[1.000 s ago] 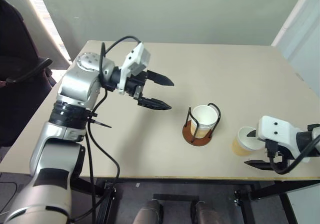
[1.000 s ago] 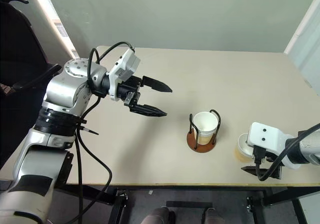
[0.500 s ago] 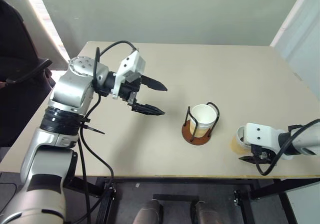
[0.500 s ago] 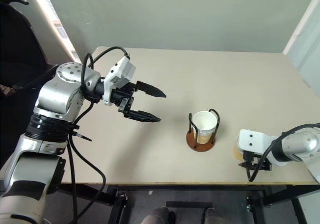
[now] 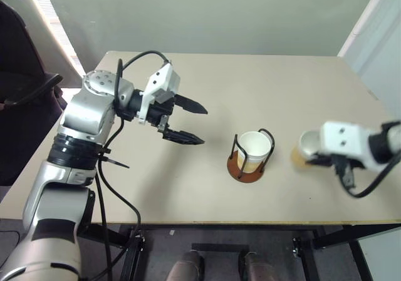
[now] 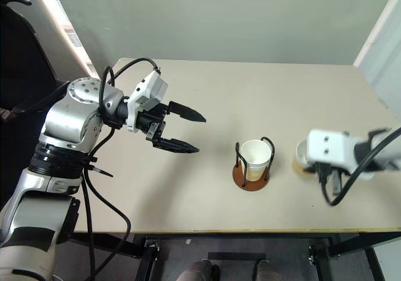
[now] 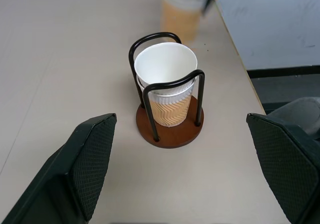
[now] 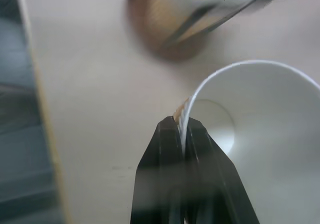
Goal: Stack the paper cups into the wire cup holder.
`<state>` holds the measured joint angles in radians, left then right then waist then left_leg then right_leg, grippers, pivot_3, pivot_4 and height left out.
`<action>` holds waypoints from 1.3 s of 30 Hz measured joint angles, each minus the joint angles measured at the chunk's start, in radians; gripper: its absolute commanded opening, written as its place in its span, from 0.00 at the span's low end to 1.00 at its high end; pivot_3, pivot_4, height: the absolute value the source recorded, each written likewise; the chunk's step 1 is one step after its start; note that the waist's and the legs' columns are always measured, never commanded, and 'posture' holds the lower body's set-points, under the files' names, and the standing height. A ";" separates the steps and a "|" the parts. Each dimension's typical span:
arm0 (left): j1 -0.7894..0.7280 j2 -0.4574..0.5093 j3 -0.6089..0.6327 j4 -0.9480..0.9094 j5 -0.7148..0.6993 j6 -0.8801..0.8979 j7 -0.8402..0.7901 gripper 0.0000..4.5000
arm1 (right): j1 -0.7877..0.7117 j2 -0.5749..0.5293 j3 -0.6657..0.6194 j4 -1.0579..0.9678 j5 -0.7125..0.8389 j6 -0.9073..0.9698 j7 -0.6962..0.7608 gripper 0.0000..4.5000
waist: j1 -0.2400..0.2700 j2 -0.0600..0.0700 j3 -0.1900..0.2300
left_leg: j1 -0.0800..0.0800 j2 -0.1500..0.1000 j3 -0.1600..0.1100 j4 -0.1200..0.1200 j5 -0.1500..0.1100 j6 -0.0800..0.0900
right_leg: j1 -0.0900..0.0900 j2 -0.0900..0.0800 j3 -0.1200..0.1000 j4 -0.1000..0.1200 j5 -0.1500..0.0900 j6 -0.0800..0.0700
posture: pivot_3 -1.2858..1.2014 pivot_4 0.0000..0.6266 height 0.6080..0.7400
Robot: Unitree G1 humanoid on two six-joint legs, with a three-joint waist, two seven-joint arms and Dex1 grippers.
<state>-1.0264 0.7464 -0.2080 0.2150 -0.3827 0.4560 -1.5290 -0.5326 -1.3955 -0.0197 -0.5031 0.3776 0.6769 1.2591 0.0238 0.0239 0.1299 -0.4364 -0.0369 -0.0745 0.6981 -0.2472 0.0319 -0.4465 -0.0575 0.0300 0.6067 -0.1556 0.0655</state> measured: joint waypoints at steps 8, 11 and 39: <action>0.003 -0.012 0.000 0.009 0.002 -0.015 -0.011 1.00 | -0.470 0.144 0.184 0.032 0.047 0.050 0.134 0.01 | -0.006 0.000 0.000 | 0.000 0.001 -0.002 0.000 0.000 0.000 | -0.002 0.001 -0.001 0.002 0.000 0.000 | 0.52 0.24 1.00; 0.003 -0.015 -0.002 0.012 0.017 -0.022 -0.015 1.00 | -0.526 0.216 0.282 0.050 0.005 0.041 0.164 0.01 | -0.006 0.000 0.000 | 0.000 0.001 -0.003 0.000 0.000 -0.001 | -0.002 0.001 -0.002 0.002 0.000 0.000 | 0.52 0.24 1.00; 0.003 -0.022 -0.001 0.003 0.033 -0.018 -0.013 1.00 | -0.508 0.438 0.482 0.151 -0.264 -0.147 0.267 0.36 | -0.007 0.000 0.000 | 0.000 0.002 -0.003 0.000 -0.001 -0.002 | -0.003 0.001 -0.002 0.003 -0.003 -0.004 | 0.52 0.24 1.00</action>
<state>-1.0238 0.7248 -0.2094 0.2178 -0.3499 0.4385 -1.5424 -1.0408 -0.9580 0.4624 -0.3522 0.1137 0.5296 1.5258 0.0164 0.0240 0.1300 -0.4369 -0.0354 -0.0772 0.6977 -0.2479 0.0303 -0.4493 -0.0567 0.0277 0.6095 -0.1586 0.0613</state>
